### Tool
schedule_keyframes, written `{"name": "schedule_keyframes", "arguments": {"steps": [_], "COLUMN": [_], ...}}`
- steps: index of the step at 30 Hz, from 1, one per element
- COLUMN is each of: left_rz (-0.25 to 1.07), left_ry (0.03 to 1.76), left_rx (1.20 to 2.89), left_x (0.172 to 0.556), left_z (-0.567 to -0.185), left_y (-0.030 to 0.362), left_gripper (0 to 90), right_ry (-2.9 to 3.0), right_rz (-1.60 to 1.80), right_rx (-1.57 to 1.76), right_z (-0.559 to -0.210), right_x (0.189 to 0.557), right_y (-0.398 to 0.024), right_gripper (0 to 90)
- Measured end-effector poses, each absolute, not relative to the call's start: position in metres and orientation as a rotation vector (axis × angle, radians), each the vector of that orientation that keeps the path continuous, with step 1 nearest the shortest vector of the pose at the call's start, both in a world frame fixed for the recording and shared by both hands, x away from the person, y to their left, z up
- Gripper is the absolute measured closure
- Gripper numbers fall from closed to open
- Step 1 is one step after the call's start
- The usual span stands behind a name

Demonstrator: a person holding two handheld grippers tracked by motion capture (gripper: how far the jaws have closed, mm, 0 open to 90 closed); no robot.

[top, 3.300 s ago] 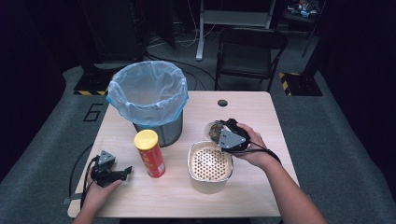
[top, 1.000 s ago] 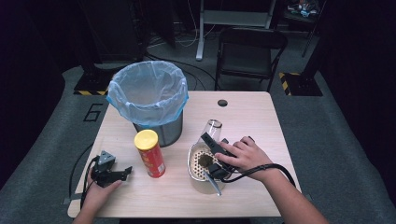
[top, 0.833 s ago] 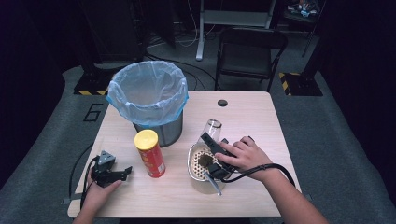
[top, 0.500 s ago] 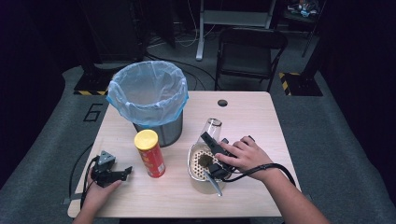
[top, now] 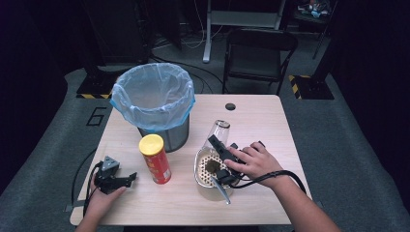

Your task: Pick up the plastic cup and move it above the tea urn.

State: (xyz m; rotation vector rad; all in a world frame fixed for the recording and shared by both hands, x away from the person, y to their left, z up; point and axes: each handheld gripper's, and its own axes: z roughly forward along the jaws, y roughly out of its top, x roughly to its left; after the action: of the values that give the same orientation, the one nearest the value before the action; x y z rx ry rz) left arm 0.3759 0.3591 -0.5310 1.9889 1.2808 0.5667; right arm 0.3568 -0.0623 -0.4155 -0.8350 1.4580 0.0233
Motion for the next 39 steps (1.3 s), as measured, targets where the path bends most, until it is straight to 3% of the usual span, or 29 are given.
{"name": "schedule_keyframes", "arguments": {"steps": [21, 39], "left_rz": [0.567, 0.567], "left_ry": [1.281, 1.281], "left_rx": [1.989, 1.989], "left_x": [0.376, 0.376], "left_z": [-0.531, -0.531], "left_y": [0.359, 0.359], "left_gripper": [14.1, 14.1], "right_ry": [1.503, 1.843], "right_rz": [0.364, 1.164], "right_rx": [-0.476, 0.267], "right_z": [-0.410, -0.371], "right_x": [0.356, 0.367], "right_y": [-0.063, -0.080], "right_gripper": [36.3, 36.2]}}
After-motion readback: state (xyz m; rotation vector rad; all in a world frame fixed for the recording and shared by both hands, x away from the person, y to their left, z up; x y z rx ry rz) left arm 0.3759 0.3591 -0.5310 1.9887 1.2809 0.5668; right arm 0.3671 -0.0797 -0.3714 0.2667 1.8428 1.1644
